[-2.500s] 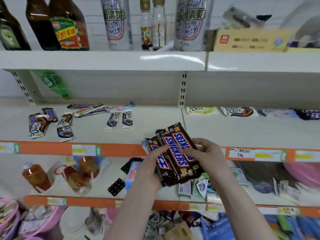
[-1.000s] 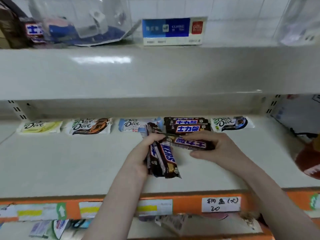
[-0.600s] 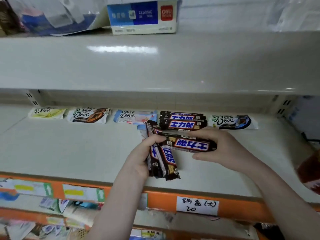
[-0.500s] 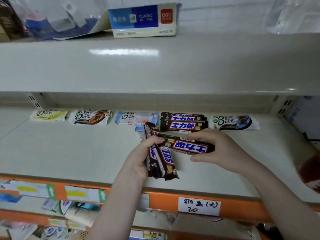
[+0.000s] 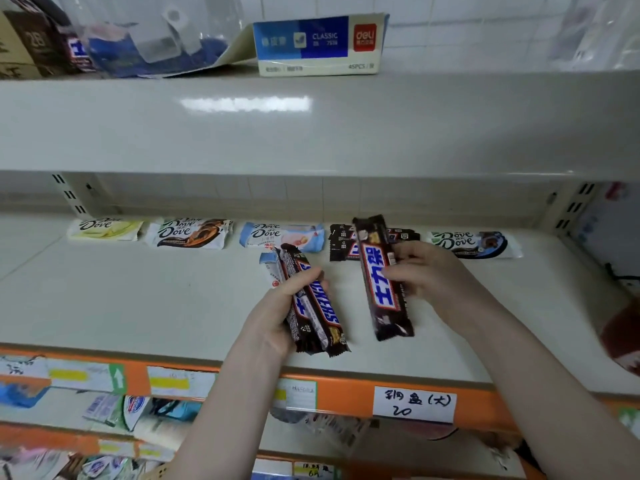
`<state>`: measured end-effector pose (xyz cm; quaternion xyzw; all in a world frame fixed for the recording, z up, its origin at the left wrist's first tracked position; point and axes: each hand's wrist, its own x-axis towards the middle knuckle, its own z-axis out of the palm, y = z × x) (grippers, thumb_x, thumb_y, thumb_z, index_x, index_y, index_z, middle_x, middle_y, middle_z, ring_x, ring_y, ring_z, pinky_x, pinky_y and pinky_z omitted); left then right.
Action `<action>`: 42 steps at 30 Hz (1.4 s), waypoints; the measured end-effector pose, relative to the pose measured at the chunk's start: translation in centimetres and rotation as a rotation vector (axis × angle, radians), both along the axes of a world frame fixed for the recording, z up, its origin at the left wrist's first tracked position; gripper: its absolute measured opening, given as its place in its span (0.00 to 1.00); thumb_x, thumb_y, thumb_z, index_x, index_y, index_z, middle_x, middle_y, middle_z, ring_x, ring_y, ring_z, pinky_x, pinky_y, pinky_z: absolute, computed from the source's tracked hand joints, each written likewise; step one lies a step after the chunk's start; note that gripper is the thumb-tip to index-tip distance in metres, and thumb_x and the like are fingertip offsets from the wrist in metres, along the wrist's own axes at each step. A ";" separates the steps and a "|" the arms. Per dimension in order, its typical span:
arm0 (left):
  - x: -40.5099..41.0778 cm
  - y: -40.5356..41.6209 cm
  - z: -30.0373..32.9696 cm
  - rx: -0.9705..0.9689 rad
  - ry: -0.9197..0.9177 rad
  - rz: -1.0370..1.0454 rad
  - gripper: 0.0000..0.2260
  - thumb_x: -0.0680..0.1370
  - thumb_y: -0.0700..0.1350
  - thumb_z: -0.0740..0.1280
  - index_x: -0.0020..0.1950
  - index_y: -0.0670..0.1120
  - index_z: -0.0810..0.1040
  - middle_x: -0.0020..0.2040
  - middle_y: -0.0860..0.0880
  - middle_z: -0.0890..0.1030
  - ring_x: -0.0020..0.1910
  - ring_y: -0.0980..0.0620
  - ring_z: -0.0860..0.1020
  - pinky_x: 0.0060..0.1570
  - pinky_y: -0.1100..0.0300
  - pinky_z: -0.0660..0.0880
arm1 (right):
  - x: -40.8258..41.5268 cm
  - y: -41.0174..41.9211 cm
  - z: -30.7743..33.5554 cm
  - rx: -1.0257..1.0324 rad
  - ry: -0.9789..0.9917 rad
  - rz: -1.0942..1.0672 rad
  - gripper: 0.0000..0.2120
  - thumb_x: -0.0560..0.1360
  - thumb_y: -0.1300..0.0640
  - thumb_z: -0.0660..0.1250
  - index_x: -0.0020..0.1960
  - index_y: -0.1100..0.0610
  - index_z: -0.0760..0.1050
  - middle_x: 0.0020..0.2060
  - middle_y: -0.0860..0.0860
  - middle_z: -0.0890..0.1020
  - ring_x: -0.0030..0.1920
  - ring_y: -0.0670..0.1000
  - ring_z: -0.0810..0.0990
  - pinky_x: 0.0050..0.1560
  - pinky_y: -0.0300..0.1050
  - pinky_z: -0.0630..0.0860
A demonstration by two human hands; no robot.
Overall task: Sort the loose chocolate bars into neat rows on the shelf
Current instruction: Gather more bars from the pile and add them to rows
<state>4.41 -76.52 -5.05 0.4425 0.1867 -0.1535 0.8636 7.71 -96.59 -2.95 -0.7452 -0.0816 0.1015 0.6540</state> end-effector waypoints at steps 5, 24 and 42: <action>-0.3 0.0 0.1 0.022 -0.016 -0.070 0.04 0.62 0.41 0.73 0.35 0.43 0.82 0.33 0.46 0.82 0.29 0.52 0.80 0.34 0.61 0.79 | -0.3 1.6 -0.1 0.170 0.064 -0.026 0.11 0.68 0.70 0.66 0.47 0.58 0.78 0.36 0.54 0.84 0.39 0.50 0.83 0.38 0.42 0.80; -1.1 0.8 1.4 0.287 -0.116 -0.060 0.07 0.69 0.38 0.69 0.46 0.41 0.79 0.29 0.47 0.81 0.24 0.52 0.79 0.25 0.64 0.75 | -1.3 0.8 -0.6 0.540 0.122 -0.233 0.08 0.70 0.65 0.68 0.47 0.55 0.76 0.34 0.50 0.84 0.37 0.49 0.83 0.32 0.39 0.78; 0.3 -1.6 0.3 0.170 -0.015 0.113 0.02 0.72 0.39 0.69 0.41 0.42 0.77 0.30 0.48 0.79 0.23 0.53 0.76 0.26 0.66 0.75 | -0.2 -3.2 -1.3 -0.824 -0.704 -0.018 0.23 0.67 0.49 0.73 0.61 0.46 0.74 0.50 0.39 0.77 0.50 0.40 0.69 0.50 0.39 0.62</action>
